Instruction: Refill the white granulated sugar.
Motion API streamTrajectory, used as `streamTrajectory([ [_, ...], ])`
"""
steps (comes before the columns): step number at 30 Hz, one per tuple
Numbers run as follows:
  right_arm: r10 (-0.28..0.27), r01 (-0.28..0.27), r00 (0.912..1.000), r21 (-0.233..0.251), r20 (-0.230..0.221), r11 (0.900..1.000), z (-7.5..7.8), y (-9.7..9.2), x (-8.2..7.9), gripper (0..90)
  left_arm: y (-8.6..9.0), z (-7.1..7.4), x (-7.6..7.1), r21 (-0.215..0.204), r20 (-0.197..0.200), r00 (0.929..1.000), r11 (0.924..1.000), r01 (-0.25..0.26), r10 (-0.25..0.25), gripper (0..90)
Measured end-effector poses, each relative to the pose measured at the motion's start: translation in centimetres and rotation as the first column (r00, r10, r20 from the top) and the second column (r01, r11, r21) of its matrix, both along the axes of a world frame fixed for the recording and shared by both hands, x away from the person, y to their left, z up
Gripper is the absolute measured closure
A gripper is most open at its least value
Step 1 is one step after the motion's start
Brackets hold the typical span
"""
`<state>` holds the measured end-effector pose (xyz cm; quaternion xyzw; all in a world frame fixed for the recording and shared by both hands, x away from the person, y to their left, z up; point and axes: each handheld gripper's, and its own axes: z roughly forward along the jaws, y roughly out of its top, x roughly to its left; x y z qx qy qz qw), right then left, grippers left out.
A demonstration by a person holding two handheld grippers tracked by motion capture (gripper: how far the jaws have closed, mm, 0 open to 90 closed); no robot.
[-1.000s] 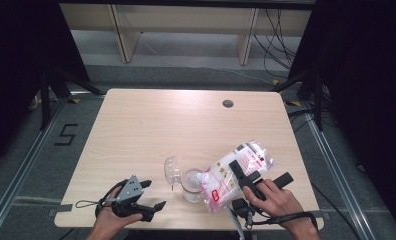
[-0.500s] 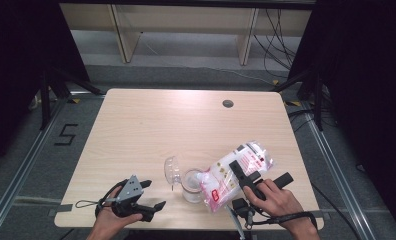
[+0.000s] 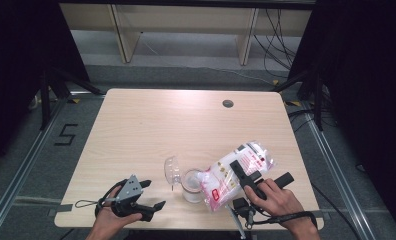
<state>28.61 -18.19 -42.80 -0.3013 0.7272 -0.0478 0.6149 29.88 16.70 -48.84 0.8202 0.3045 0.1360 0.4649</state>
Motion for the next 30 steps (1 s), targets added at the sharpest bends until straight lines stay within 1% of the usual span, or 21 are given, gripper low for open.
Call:
streamTrajectory([
  [4,-0.004,0.004,1.0,0.004,-0.005,1.0,0.03,-0.01,-0.04,61.2,0.07,0.02,0.1,0.006,0.008,0.9999,1.0,0.008,-0.008,16.1],
  [5,-0.001,0.001,1.0,0.004,-0.004,1.0,0.03,-0.02,-0.04,61.2,0.01,-0.02,0.02,-0.003,-0.003,1.0,1.0,-0.003,0.003,16.1],
  [6,-0.003,0.003,1.0,0.014,-0.007,0.9999,-0.02,-0.05,-0.07,61.3,0.04,-0.01,0.07,0.002,0.004,1.0,1.0,0.003,-0.003,16.1],
  [7,-0.02,0.021,0.9997,0.041,-0.017,0.9989,-0.18,-0.11,-0.18,61.3,0.0,-0.03,0.02,-0.003,-0.001,1.0,1.0,-0.002,0.002,16.0],
  [9,-0.022,0.023,0.9996,0.041,-0.015,0.9989,-0.16,-0.13,-0.19,61.4,0.07,0.01,0.1,0.006,0.008,0.9999,0.9999,0.008,-0.008,16.1],
  [10,-0.019,0.02,0.9997,0.04,-0.015,0.999,-0.1,-0.12,-0.18,61.4,0.0,-0.03,0.02,-0.003,-0.001,1.0,1.0,-0.001,0.001,16.1],
  [11,-0.004,0.004,1.0,0.012,-0.007,0.9999,0.12,-0.07,-0.08,61.4,-0.01,-0.03,0.02,-0.002,-0.001,1.0,1.0,-0.001,0.001,16.1],
  [15,0.003,-0.003,1.0,0.01,0.001,0.9999,0.28,-0.01,-0.19,61.6,0.0,0.04,-0.04,0.015,-0.001,1.0,0.9999,-0.005,0.005,16.1],
  [16,0.004,-0.004,1.0,0.008,0.0,1.0,0.32,0.02,-0.22,61.6,-0.03,0.03,-0.05,0.009,-0.002,1.0,0.9999,-0.005,0.005,16.1],
  [17,-0.018,0.019,0.9997,0.042,-0.014,0.9989,0.1,0.0,-0.38,61.6,-0.04,-0.01,-0.04,0.004,-0.001,1.0,1.0,-0.004,0.004,16.0],
  [18,0.002,-0.002,1.0,0.009,-0.003,1.0,0.32,0.07,-0.27,61.6,-0.03,-0.01,-0.03,0.006,0.0,1.0,1.0,-0.004,0.004,16.1],
  [20,0.006,-0.006,1.0,0.003,0.0,1.0,0.34,0.1,-0.27,61.7,-0.02,0.0,-0.04,0.005,0.0,1.0,1.0,-0.005,0.005,16.1],
  [24,0.007,-0.007,1.0,0.001,0.0,1.0,0.29,0.11,-0.27,61.8,-0.02,0.0,-0.04,0.006,0.0,1.0,1.0,-0.004,0.004,16.1],
  [25,-0.015,0.016,0.9998,0.035,-0.011,0.9993,0.07,0.06,-0.41,61.8,-0.03,0.01,-0.04,0.008,-0.001,1.0,1.0,-0.005,0.005,16.0],
  [27,0.007,-0.007,1.0,0.002,-0.002,1.0,0.28,0.1,-0.28,61.8,-0.03,-0.01,-0.03,0.005,0.0,1.0,1.0,-0.004,0.004,16.1],
  [29,0.007,-0.007,1.0,0.004,-0.003,1.0,0.31,0.12,-0.27,61.9,0.05,0.02,0.11,0.019,0.017,0.9998,0.9997,0.014,-0.014,16.1],
  [30,0.007,-0.007,1.0,0.004,-0.003,1.0,0.31,0.11,-0.27,61.9,0.06,0.03,0.11,0.023,0.017,0.9998,0.9997,0.012,-0.012,16.1],
])
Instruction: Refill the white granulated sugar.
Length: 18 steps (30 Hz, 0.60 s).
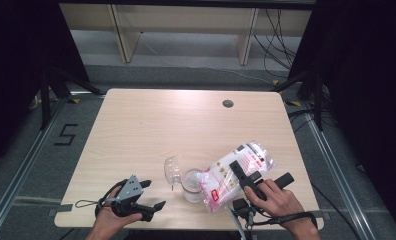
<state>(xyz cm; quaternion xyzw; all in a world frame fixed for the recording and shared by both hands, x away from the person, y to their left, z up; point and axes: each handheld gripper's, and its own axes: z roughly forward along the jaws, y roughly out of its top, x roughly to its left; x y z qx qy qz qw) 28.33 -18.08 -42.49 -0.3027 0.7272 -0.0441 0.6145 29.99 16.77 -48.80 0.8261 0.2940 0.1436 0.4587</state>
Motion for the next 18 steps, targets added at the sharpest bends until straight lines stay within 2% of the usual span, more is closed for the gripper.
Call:
streamTrajectory([
  [18,0.007,-0.007,1.0,-0.014,0.004,0.9999,0.11,0.06,0.0,62.3,-0.02,-0.01,-0.01,-0.005,0.0,1.0,1.0,0.001,-0.001,16.1],
])
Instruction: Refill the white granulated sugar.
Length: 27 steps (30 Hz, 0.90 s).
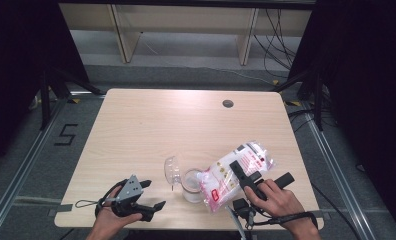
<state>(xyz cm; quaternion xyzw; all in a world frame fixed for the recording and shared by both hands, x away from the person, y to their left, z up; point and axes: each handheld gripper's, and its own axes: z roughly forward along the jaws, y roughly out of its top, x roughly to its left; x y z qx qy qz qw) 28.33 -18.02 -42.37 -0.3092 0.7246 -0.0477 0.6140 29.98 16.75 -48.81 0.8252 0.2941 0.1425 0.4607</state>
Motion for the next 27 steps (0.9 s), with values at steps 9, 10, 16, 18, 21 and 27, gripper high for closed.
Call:
streamTrajectory([
  [9,-0.026,0.026,0.9997,0.018,-0.006,0.9995,-0.23,-0.1,-0.14,62.6,-0.08,-0.02,-0.14,-0.014,-0.018,0.9997,0.9997,-0.019,0.019,16.0],
  [10,-0.009,0.009,1.0,-0.009,0.001,0.9999,-0.06,-0.05,-0.02,62.7,-0.07,0.0,-0.14,-0.013,-0.017,0.9997,0.9998,-0.017,0.017,16.1],
  [16,-0.005,0.005,1.0,-0.006,0.001,1.0,-0.09,-0.03,-0.06,62.9,-0.14,-0.11,-0.09,-0.015,-0.011,0.9999,0.9998,-0.013,0.012,16.1],
  [18,-0.002,0.002,1.0,-0.003,0.001,1.0,-0.07,-0.01,-0.08,63.0,-0.03,-0.03,0.05,-0.002,0.0,1.0,1.0,0.006,-0.006,16.1],
  [21,-0.002,0.002,1.0,-0.01,0.001,1.0,-0.03,0.01,-0.1,63.2,-0.08,-0.01,-0.15,-0.01,-0.016,0.9997,0.9998,-0.019,0.019,16.1],
  [27,-0.012,0.012,0.9999,0.003,-0.001,0.9999,-0.09,-0.13,-0.15,63.6,-0.19,-0.13,-0.08,-0.009,-0.022,0.9997,0.9999,-0.009,0.009,16.1],
])
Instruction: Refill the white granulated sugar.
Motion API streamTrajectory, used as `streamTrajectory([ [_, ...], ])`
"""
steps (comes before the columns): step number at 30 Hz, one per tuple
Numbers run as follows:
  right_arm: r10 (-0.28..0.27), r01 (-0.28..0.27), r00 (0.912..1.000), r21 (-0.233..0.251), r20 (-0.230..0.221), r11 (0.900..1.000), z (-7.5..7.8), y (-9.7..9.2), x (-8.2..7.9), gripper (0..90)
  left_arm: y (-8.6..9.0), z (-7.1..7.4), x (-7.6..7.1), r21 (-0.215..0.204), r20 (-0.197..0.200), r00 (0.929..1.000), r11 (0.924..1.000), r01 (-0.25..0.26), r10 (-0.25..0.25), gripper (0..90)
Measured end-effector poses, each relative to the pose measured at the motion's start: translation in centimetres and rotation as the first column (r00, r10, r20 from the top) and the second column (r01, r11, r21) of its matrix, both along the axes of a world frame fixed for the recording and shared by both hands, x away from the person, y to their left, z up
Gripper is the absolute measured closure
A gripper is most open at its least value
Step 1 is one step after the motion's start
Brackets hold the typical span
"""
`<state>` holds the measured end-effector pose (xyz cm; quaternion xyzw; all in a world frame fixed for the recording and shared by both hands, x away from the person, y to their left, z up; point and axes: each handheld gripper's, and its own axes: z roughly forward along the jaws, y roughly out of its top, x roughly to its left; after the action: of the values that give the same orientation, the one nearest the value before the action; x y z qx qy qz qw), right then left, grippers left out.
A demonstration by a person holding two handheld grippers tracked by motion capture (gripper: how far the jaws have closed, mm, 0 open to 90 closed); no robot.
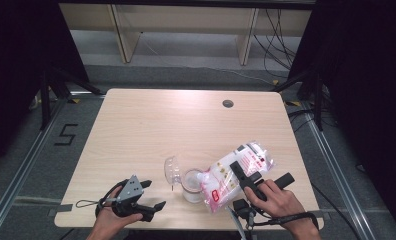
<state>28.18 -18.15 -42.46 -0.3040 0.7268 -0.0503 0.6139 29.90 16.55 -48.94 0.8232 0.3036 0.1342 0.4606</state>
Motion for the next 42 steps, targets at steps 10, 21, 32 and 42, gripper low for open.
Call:
streamTrajectory([
  [10,-0.015,0.015,0.9999,0.016,-0.008,0.9998,-0.14,0.02,-0.06,64.2,0.06,0.04,0.11,0.002,0.017,0.9998,0.9999,0.012,-0.012,16.1],
  [21,0.0,0.0,0.9999,0.011,-0.013,0.9999,-0.18,0.11,0.07,64.7,0.09,0.09,-0.02,0.001,0.008,1.0,1.0,-0.002,0.002,16.1],
  [32,-0.025,0.026,0.9995,0.041,-0.018,0.9988,-0.23,-0.04,-0.12,65.0,0.19,0.16,0.09,0.018,0.024,0.9996,0.9998,0.012,-0.013,16.1],
  [42,-0.018,0.019,0.9997,0.043,-0.019,0.9989,-0.19,-0.01,-0.13,65.1,0.18,0.15,0.08,0.016,0.023,0.9997,0.9998,0.012,-0.012,16.1],
])
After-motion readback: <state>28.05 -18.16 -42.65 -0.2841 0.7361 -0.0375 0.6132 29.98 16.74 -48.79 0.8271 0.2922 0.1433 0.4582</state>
